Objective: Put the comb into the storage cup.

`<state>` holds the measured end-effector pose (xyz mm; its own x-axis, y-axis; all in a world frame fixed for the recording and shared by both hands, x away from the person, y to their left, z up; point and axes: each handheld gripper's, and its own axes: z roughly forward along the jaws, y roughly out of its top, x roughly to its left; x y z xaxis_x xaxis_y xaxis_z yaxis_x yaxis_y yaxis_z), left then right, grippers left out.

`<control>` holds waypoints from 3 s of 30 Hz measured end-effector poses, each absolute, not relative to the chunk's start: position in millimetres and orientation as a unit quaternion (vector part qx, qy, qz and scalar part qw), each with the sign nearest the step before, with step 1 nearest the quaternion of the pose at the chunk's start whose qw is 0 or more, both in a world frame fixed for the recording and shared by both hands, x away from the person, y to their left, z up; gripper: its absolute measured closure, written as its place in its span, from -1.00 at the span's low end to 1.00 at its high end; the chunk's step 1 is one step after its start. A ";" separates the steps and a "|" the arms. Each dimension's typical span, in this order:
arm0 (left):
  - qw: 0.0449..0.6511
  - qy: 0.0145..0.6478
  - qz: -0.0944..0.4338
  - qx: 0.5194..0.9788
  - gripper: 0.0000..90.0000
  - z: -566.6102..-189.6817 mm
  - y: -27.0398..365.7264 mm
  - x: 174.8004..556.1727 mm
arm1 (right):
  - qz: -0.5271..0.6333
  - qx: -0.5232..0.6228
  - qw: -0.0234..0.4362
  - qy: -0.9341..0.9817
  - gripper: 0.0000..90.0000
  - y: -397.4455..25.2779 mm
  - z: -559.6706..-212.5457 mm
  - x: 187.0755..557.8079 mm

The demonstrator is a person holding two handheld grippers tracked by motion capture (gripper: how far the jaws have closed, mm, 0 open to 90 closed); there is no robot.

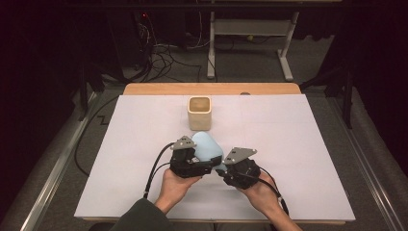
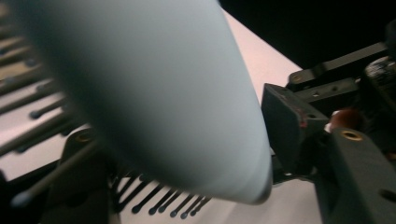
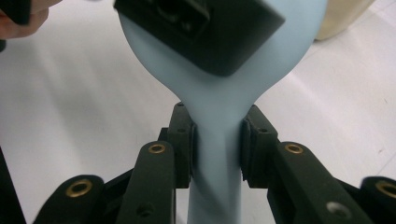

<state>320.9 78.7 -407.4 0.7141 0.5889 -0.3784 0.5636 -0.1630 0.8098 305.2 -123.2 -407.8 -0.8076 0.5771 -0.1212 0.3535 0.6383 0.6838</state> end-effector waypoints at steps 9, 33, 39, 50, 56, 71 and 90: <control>0.531 0.381 0.022 0.756 -0.02 -400.6 88.4 318.4 | 0.336 0.254 0.180 0.889 0.57 -110.7 -401.4 309.3; 0.531 0.379 0.018 0.758 0.20 -385.5 101.9 319.6 | 0.347 0.243 0.163 0.891 0.56 -95.0 -392.0 321.0; 0.531 0.380 0.011 0.758 0.21 -386.2 103.4 322.1 | 0.352 0.249 0.148 0.890 0.53 -95.6 -393.0 324.5; 0.537 0.386 0.022 0.750 0.22 -380.7 112.1 324.7 | 0.374 0.258 0.156 0.877 0.01 -106.6 -392.5 323.8; 0.532 0.386 0.033 0.753 0.22 -377.5 112.3 326.0 | 0.387 0.262 0.158 0.870 -0.09 -117.1 -395.4 321.7; 0.525 0.384 0.044 0.758 0.22 -371.3 112.2 330.0 | 0.442 0.274 0.167 0.838 -0.21 -161.0 -399.3 312.9; 0.525 0.384 0.064 0.757 0.21 -356.6 116.7 335.6 | 0.474 0.313 0.182 0.802 -0.28 -215.6 -403.0 302.6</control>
<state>335.6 116.7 -356.6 0.6964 0.6490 -0.3064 0.5145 -0.1538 0.8436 302.6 -215.6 -403.0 -0.7372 0.6756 0.0052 0.3306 0.3541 0.8748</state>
